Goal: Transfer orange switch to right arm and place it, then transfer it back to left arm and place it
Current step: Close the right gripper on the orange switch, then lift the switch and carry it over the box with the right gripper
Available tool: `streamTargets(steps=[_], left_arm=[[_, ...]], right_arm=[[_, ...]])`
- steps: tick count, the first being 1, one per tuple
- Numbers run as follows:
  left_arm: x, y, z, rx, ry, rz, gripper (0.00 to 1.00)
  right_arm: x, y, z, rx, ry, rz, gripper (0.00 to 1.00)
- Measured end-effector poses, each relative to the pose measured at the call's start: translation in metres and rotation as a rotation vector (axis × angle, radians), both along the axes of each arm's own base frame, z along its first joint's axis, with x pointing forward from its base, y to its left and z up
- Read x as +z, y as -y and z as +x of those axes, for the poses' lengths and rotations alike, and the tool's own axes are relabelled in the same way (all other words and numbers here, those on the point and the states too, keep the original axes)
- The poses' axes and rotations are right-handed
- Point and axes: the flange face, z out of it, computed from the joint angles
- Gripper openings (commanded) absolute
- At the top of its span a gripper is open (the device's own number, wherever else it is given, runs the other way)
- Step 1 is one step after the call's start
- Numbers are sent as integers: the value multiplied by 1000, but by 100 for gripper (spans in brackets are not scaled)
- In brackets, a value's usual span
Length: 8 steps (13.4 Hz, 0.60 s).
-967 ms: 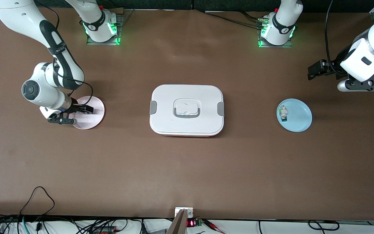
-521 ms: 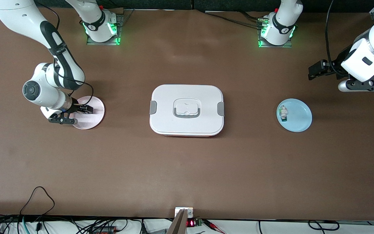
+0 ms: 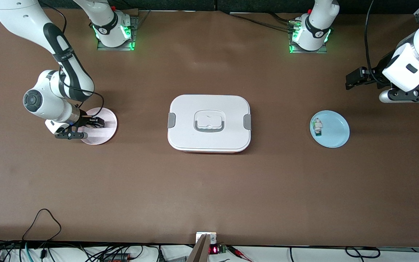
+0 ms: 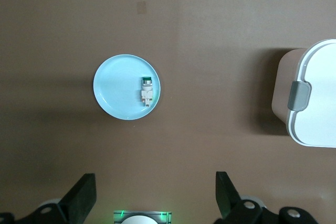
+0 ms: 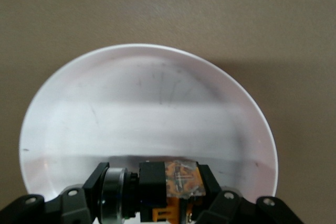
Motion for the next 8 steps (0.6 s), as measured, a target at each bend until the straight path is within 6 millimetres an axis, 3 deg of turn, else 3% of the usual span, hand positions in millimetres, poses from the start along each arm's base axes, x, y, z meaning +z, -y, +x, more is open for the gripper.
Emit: streamTargets(steps=[3, 8], left_arm=[[0, 0, 0, 0, 0, 0, 100], [0, 2, 0, -4, 0, 0, 100]], right_arm=[[40, -24, 16, 45, 3, 23, 30], [151, -57, 59, 119, -7, 54, 30]])
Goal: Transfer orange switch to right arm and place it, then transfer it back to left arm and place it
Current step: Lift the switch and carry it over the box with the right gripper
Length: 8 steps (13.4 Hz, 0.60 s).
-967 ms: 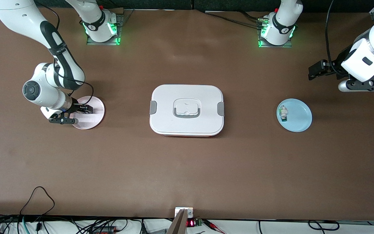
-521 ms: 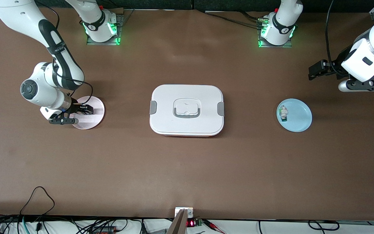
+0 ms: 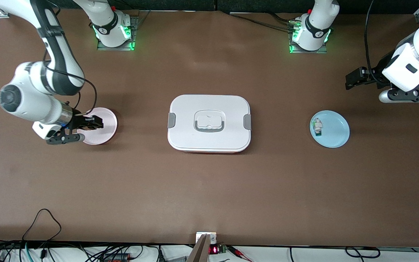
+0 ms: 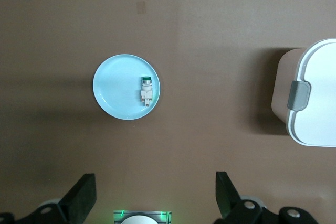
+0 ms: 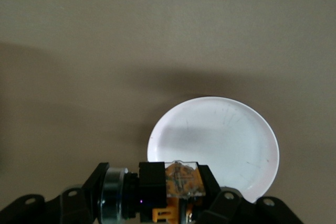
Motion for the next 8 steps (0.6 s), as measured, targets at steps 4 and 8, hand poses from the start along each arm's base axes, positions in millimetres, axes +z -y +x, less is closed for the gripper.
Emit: streamTargets(steps=[4, 8], left_arm=[[0, 1, 0, -2, 0, 0, 100], [0, 1, 0, -2, 0, 0, 100]], right_arm=[[80, -36, 13, 77, 11, 25, 28], [157, -89, 13, 151, 76, 93, 28]])
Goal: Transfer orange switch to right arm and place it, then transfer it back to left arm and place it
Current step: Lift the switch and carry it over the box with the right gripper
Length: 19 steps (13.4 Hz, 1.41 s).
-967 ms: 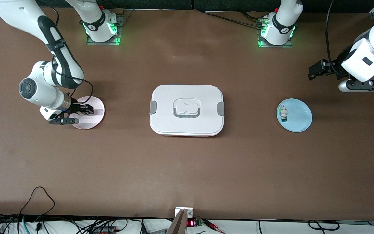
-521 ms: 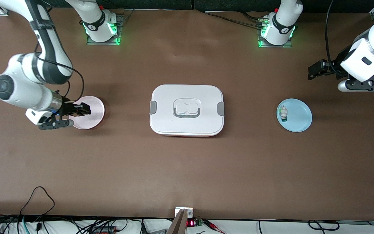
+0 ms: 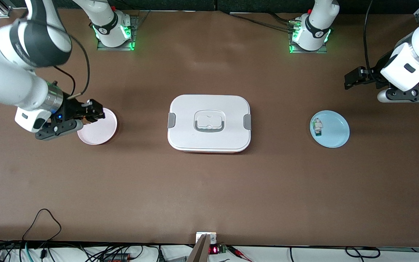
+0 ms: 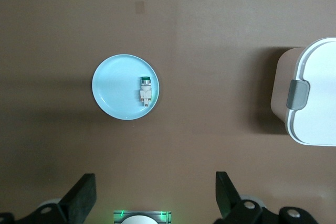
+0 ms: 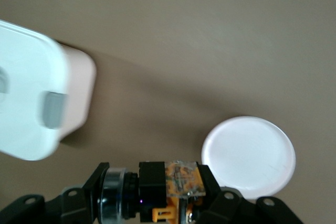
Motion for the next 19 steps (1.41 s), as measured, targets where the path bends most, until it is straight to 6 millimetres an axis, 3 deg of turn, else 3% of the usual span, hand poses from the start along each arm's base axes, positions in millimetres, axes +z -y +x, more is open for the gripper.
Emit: streamTargets(steps=[4, 8, 15, 19], left_arm=[[0, 0, 0, 0, 0, 0, 100], [0, 0, 0, 0, 0, 0, 100], [0, 0, 0, 0, 0, 0, 100], [0, 0, 0, 0, 0, 0, 100]], right_arm=[[49, -39, -2, 62, 71, 58, 28], [90, -100, -19, 170, 138, 117, 28], [95, -116, -22, 474, 222, 291, 28], [73, -126, -14, 594, 295, 422, 28]])
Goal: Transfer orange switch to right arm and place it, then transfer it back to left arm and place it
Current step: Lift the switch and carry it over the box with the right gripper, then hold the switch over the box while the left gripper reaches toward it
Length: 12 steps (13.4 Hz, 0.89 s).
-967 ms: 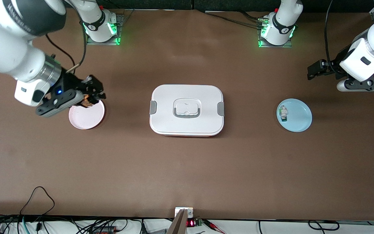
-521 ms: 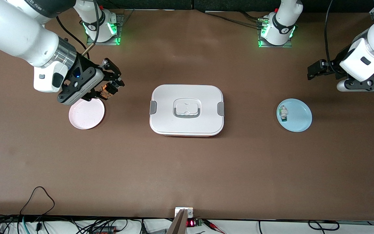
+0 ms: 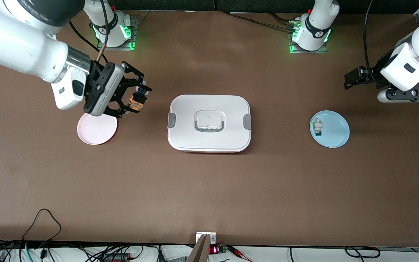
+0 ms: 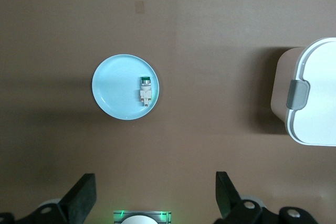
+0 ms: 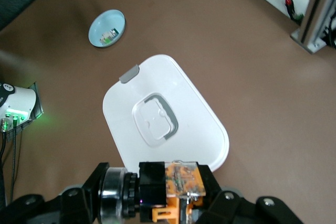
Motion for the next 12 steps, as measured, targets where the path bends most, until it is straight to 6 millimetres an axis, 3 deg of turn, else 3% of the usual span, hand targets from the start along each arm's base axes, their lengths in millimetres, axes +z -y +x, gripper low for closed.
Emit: streamTargets(steps=[4, 8, 12], left_arm=[[0, 2, 0, -3, -1, -6, 100], [0, 28, -10, -15, -75, -184, 100], [-4, 52, -12, -13, -168, -430, 100]], right_arm=[[-1, -9, 2, 32, -2, 145, 28], [5, -22, -2, 121, 50, 277, 28], [-19, -27, 3, 189, 139, 386, 28]])
